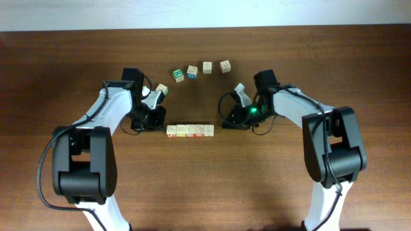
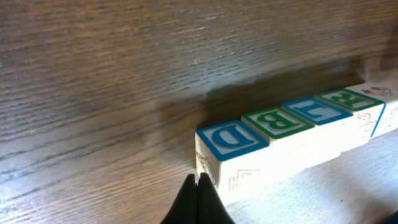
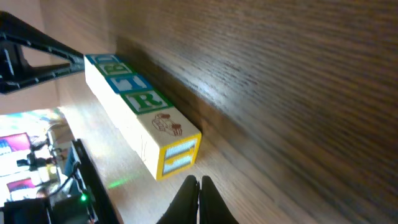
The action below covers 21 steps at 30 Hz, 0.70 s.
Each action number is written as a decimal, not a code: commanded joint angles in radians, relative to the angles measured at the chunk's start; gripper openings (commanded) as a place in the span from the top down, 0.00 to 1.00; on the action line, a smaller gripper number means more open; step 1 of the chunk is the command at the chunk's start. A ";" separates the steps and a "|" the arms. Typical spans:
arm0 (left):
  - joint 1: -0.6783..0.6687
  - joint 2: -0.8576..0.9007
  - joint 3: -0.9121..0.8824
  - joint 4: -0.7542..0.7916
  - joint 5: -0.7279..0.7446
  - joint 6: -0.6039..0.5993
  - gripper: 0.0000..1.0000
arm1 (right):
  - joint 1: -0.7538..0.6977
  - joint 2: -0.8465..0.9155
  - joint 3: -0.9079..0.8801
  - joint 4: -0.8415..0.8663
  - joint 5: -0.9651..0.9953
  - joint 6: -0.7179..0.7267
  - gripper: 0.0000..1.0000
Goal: Rotate 5 blocks
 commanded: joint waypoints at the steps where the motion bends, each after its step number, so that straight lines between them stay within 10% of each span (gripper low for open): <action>1: 0.002 0.003 -0.010 0.007 0.027 0.032 1.00 | 0.005 0.005 -0.019 0.011 -0.043 0.019 0.95; 21: -0.004 0.003 -0.038 0.046 0.093 -0.002 1.00 | 0.006 0.005 -0.019 0.003 -0.043 0.053 0.95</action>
